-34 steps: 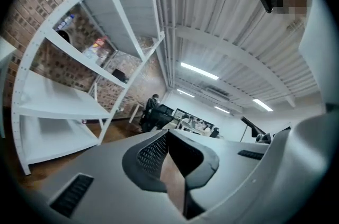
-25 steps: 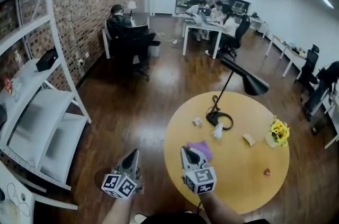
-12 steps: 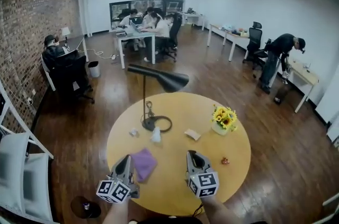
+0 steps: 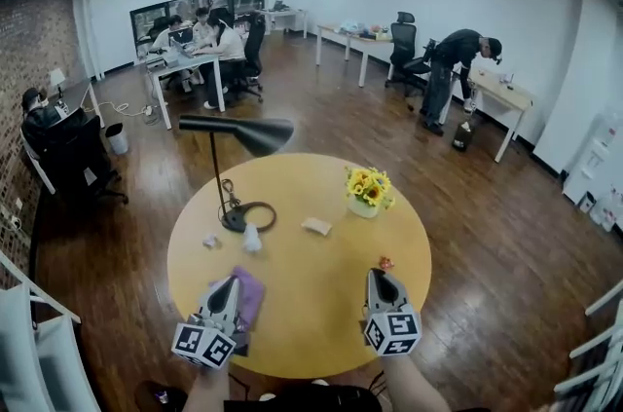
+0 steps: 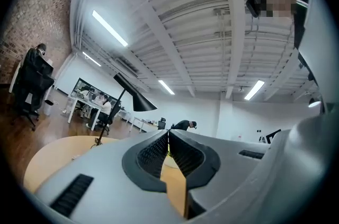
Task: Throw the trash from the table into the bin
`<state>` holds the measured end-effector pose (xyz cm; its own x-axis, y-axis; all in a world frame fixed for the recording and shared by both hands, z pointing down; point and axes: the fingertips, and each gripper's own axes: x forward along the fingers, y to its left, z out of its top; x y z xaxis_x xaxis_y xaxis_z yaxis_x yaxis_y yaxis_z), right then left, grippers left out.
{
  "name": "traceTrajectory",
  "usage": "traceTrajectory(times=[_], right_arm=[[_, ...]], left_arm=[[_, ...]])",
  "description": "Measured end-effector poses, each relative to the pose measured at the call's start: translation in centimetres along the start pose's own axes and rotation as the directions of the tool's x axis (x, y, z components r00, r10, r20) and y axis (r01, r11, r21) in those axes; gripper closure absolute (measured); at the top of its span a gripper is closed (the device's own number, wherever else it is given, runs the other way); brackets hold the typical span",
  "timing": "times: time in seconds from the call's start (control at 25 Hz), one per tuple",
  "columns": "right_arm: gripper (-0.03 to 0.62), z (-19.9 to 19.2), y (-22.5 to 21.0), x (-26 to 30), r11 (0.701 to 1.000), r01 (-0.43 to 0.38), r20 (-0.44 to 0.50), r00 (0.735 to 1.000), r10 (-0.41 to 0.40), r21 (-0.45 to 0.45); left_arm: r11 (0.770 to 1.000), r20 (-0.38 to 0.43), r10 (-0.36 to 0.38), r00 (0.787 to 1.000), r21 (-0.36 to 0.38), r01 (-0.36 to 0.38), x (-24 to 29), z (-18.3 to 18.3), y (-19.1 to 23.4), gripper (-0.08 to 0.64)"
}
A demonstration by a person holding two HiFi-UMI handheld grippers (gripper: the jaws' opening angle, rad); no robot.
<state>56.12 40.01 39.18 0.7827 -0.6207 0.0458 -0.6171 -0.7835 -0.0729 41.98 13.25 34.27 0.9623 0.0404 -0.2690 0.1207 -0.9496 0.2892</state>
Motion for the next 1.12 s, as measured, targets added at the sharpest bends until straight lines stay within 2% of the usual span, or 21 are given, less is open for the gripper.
traceTrajectory(times=[0.24,0.48,0.8,1.12], right_arm=[[0.592,0.2,0.7,-1.5,0.998,0.057,-0.007,0.998,-0.057,-0.029],[0.592,0.1,2.0,-1.3,0.997,0.066,-0.026,0.997,-0.067,-0.046],[0.592,0.2,3.7,-0.6,0.996,0.03,-0.055,0.998,-0.035,-0.085],[0.592,-0.5,3.0,-2.0,0.987,0.12,-0.07,0.989,-0.128,-0.103]], left_arm=[[0.998,-0.025,-0.031,0.999,-0.05,0.029,0.1,-0.3,0.9,0.558],[0.993,-0.05,-0.105,0.993,-0.063,0.102,0.1,0.1,0.6,0.558],[0.992,-0.03,-0.081,0.996,-0.097,0.078,-0.4,0.3,1.9,0.558],[0.986,-0.051,-0.113,0.992,-0.132,0.105,-0.9,-0.4,2.3,0.557]])
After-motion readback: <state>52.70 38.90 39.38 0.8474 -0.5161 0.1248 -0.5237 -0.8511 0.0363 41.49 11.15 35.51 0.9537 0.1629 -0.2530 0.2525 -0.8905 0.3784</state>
